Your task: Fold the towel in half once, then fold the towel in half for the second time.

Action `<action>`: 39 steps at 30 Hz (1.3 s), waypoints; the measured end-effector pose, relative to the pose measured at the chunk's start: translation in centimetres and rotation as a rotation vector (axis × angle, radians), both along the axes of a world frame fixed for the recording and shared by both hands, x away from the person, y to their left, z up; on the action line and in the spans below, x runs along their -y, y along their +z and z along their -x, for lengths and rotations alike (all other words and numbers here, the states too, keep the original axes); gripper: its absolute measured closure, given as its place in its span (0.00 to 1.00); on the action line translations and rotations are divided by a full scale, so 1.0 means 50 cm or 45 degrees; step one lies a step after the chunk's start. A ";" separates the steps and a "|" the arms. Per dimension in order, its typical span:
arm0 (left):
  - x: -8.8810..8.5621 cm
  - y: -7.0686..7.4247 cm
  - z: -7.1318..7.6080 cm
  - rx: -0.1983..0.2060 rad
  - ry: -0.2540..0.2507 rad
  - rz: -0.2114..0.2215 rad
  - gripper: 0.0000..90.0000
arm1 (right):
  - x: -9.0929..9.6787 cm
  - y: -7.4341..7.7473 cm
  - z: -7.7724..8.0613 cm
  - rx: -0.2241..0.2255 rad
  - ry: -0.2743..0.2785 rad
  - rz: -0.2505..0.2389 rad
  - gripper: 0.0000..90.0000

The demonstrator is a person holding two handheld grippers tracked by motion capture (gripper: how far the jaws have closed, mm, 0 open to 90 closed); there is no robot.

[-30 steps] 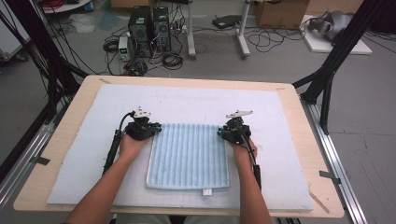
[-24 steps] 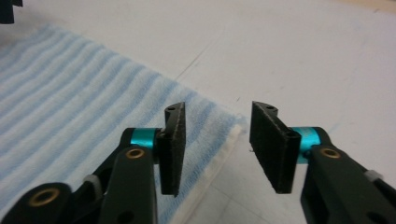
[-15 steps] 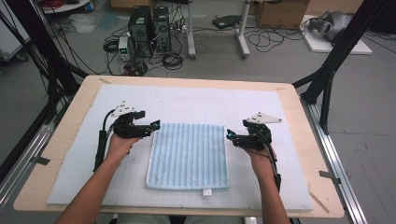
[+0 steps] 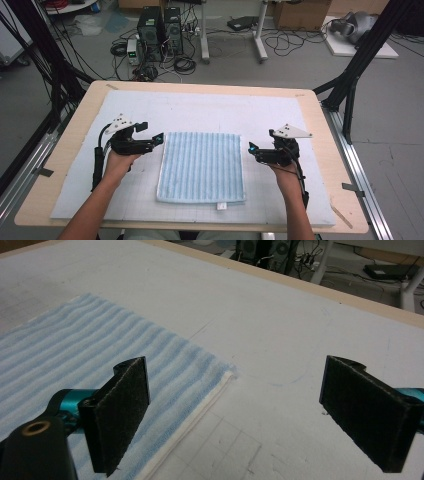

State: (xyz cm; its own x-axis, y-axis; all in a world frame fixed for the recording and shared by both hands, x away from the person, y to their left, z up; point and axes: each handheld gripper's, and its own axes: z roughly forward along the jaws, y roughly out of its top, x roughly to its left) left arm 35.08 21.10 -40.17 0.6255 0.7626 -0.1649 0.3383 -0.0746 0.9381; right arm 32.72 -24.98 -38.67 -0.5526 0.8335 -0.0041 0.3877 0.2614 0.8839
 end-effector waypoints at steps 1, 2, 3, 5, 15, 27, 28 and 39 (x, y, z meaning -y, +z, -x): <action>0.000 -0.001 0.000 -0.003 -0.004 0.002 0.19 | 0.000 0.000 0.000 0.005 0.007 0.007 0.13; 0.000 -0.001 0.000 0.000 -0.007 -0.001 0.19 | -0.001 -0.001 0.000 0.004 0.006 0.004 0.13; 0.000 -0.001 0.000 0.003 -0.008 0.002 0.19 | -0.002 -0.001 0.001 0.006 0.009 0.005 0.13; -0.001 0.000 -0.002 0.008 -0.008 0.011 0.19 | -0.002 -0.002 0.000 0.002 0.010 0.003 0.13; -0.002 -0.002 -0.018 -0.002 -0.026 0.001 0.19 | -0.011 -0.005 -0.017 -0.029 0.031 0.005 0.13; 0.024 -0.004 -0.094 -0.038 -0.037 -0.153 0.26 | -0.025 -0.012 -0.060 -0.106 0.019 -0.013 0.13; 0.027 -0.008 -0.103 -0.062 -0.035 -0.157 0.27 | -0.026 -0.013 -0.059 -0.111 0.017 -0.010 0.13; 0.061 -0.082 -0.160 -0.239 -0.040 -0.307 0.39 | -0.027 -0.017 -0.062 -0.127 0.019 0.012 0.13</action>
State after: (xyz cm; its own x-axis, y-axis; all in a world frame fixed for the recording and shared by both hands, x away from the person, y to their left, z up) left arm 43.06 18.04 -44.25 0.6250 0.7747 -0.0965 0.4981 -0.3006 0.8133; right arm 35.83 -23.63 -39.52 -0.5632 0.8252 0.0434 0.4695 0.2763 0.8386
